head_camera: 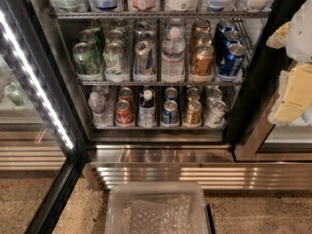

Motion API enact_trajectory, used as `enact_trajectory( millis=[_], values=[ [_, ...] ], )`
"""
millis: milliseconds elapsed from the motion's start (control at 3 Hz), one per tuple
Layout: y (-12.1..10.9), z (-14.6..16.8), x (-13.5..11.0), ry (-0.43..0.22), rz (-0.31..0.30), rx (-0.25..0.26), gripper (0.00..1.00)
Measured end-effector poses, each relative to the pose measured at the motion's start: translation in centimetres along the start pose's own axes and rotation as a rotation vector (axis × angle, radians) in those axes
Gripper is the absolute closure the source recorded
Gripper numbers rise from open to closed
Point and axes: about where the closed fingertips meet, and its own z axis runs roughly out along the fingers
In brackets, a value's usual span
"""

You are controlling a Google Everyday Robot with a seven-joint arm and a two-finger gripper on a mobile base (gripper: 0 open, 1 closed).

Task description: Pick blue plastic bottle from bottom shelf of fridge

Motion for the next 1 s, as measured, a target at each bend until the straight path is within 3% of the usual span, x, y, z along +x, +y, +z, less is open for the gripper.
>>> enact_trajectory(
  millis=[333,667,1000],
  values=[
    [0.0,0.0,0.0,0.000,0.000,0.000,0.00],
    [-0.1,0.7,-0.2,-0.041,0.011,-0.006,0.00],
    [0.0,4.7,-1.3,-0.165,0.047,-0.047,0.00]
  ],
)
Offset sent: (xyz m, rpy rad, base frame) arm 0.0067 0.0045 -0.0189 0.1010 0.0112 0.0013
